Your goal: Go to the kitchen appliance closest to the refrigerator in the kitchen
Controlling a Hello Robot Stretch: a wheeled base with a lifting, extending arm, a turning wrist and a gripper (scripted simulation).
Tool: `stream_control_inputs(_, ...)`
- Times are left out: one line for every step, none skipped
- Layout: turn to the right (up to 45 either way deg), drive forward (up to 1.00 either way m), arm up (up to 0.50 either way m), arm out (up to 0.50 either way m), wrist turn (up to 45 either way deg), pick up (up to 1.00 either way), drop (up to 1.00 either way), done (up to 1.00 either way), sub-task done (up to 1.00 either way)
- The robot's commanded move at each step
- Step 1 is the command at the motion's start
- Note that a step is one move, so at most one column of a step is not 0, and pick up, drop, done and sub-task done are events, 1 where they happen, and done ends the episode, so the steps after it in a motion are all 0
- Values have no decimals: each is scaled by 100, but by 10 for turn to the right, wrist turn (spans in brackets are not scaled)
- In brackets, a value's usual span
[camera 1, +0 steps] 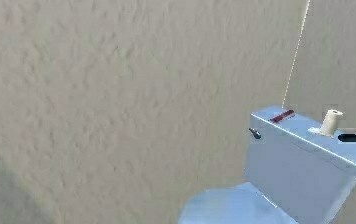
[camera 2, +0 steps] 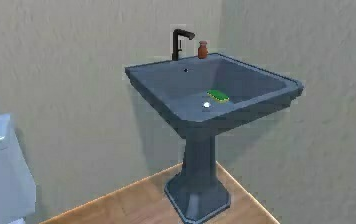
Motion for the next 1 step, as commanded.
stream_control_inputs(450, 0, 0, 0, 0, 0, 0, 0, 0)
